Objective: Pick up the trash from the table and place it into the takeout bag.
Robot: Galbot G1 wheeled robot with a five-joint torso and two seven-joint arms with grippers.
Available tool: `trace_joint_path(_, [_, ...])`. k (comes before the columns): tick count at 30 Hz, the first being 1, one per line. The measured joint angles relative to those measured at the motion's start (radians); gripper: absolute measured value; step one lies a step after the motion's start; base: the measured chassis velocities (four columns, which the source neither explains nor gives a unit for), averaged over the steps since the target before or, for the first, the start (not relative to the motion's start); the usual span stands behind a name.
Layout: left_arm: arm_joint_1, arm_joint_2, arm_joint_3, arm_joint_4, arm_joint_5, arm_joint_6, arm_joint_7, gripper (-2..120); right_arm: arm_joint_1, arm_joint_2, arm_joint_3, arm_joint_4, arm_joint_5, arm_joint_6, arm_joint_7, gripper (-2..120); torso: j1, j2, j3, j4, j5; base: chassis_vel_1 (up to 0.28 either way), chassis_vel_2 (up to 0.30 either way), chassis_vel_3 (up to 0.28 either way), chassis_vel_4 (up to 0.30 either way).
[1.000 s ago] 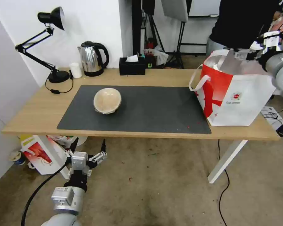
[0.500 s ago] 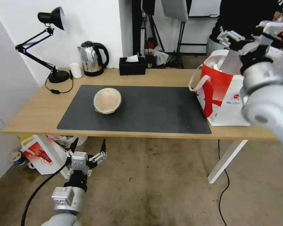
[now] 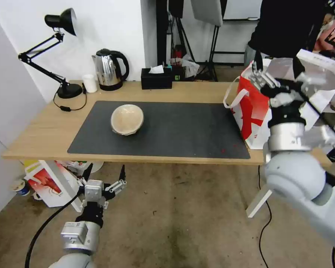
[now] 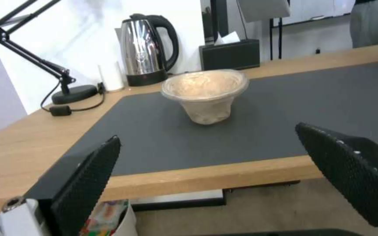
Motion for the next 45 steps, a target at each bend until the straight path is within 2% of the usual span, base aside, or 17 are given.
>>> trace_joint_path(3, [0.0,0.0,0.0,0.0,0.0,0.0,0.0,100,-0.067,0.035,0.001,-0.002,-0.096,0.034,-0.015,100,0.0,0.0,0.0,0.0001,-0.0002,0.0,0.0,0.0,0.0])
trace_joint_path(11, [0.0,0.0,0.0,0.0,0.0,0.0,0.0,100,-0.142,0.077,-0.017,-0.012,-0.246,0.094,-0.056,100,0.0,0.0,0.0,0.0002,0.0,0.0,0.0,0.0,0.0])
trace_joint_path(23, [0.0,0.0,0.0,0.0,0.0,0.0,0.0,100,-0.297,0.08,-0.031,0.025,-0.36,0.089,-0.028,100,0.0,0.0,0.0,0.0001,-0.0001,0.0,0.0,0.0,0.0])
trace_joint_path(37, [0.0,0.0,0.0,0.0,0.0,0.0,0.0,100,-0.486,0.064,-0.01,0.056,-0.427,-0.036,0.07,100,0.0,0.0,0.0,0.0002,-0.0001,0.0,0.0,0.0,0.0])
trace_joint_path(45, [0.0,0.0,0.0,0.0,0.0,0.0,0.0,100,-0.542,0.06,-0.064,0.021,-0.414,-0.093,0.11,100,0.0,0.0,0.0,0.0001,0.0,0.0,0.0,0.0,0.0])
